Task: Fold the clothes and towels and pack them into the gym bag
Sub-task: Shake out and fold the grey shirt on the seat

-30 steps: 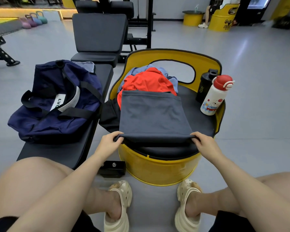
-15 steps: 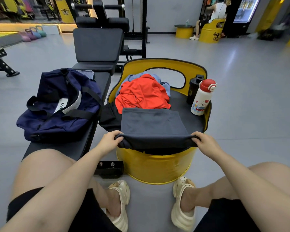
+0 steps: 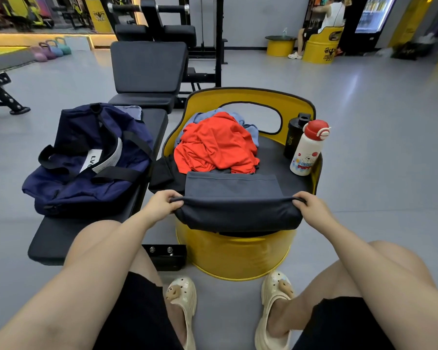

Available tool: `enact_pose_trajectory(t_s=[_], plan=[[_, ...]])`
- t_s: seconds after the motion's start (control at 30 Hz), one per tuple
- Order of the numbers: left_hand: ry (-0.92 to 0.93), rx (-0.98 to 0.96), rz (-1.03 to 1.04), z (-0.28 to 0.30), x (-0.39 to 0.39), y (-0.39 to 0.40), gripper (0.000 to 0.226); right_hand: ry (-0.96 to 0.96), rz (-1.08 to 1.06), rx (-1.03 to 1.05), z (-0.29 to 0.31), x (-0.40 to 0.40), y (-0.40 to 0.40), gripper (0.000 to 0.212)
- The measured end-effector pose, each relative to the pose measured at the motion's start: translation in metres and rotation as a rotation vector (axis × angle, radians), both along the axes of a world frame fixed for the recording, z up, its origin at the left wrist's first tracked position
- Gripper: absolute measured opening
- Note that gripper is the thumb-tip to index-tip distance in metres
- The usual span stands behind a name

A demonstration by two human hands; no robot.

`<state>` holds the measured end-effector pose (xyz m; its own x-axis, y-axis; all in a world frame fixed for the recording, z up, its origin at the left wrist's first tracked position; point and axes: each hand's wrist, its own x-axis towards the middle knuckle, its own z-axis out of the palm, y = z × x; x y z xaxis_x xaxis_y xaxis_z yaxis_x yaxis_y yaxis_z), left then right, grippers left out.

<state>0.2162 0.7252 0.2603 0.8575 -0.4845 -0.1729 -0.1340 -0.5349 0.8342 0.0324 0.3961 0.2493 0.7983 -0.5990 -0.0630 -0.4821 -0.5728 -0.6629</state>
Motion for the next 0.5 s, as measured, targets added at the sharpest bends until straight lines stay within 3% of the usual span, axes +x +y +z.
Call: enact_pose_trajectory(t_s=[0.07, 0.17, 0.5], plan=[[0.092, -0.081, 0.105, -0.006, 0.007, -0.012, 0.012, -0.011, -0.057, 0.037, -0.003, 0.012, -0.001, 0.023], [0.086, -0.106, 0.218, -0.023, 0.026, -0.025, 0.015, -0.032, -0.118, 0.068, -0.008, 0.032, -0.004, 0.024], [-0.172, -0.010, 0.391, -0.036, 0.051, -0.074, 0.019, -0.067, -0.234, 0.033, -0.030, 0.087, -0.024, 0.024]])
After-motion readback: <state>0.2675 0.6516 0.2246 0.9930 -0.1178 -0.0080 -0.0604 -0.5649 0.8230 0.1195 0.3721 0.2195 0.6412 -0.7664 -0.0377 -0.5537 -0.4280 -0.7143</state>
